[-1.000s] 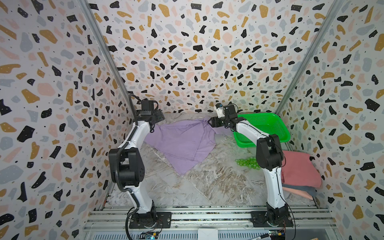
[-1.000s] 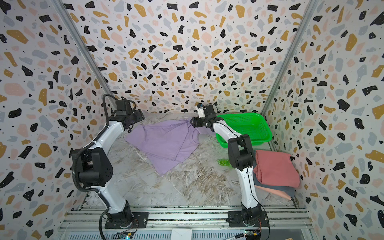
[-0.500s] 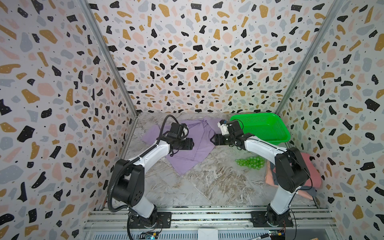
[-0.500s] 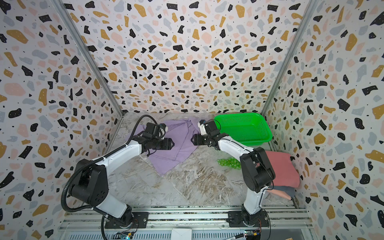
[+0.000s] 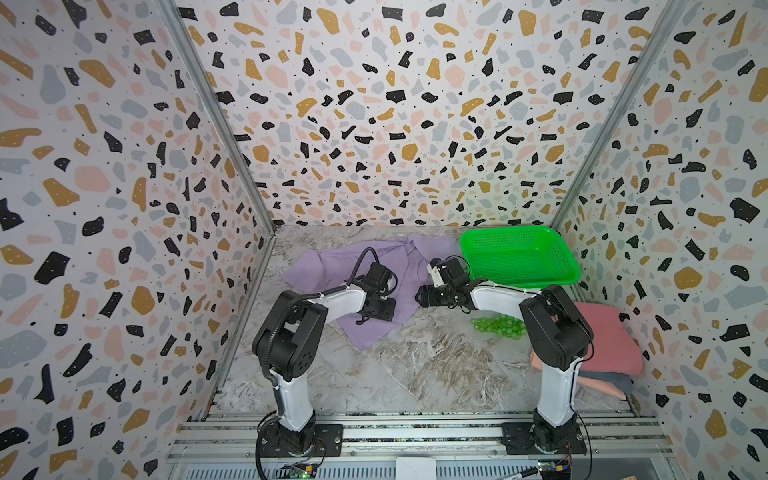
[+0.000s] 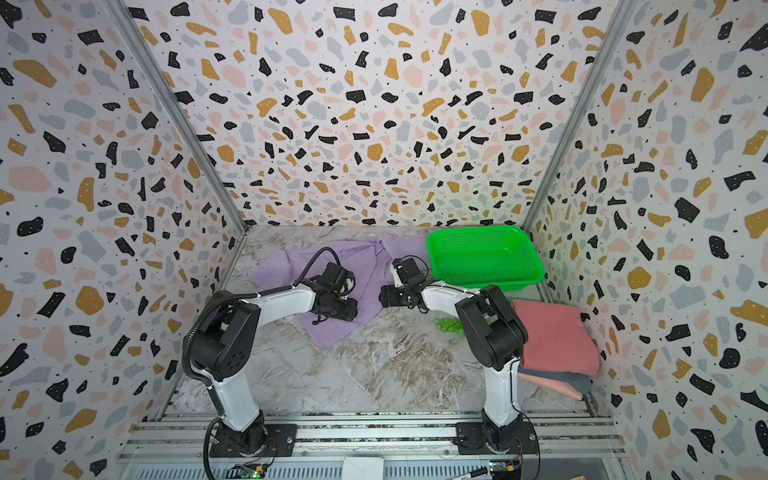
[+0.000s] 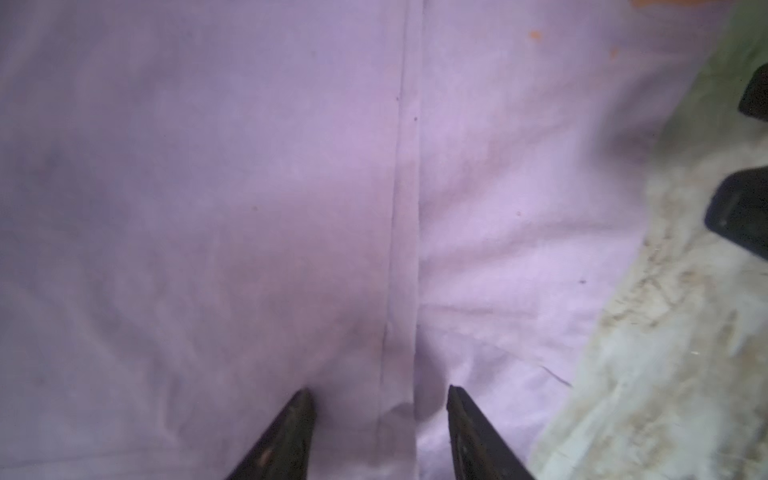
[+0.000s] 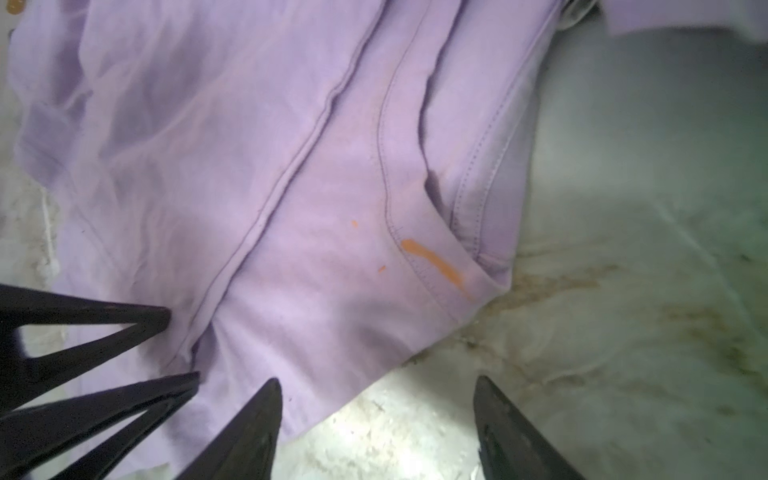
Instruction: Fold and stack the t-shirts
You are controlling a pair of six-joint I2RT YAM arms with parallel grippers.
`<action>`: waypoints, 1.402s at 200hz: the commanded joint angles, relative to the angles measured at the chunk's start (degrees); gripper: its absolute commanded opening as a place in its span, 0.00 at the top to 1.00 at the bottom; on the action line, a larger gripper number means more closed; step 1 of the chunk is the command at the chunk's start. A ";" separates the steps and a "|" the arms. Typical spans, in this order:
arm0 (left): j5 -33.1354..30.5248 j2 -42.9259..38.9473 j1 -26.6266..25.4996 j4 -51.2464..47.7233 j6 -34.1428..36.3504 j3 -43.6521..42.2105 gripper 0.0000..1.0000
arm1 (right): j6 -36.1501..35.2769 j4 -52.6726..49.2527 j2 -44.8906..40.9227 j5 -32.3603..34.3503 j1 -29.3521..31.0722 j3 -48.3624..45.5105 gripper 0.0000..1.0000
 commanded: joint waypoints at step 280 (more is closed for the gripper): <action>5.07 10.72 26.64 -10.04 -0.72 65.05 1.00 | -14.24 -6.62 -20.60 8.80 0.31 -16.42 1.00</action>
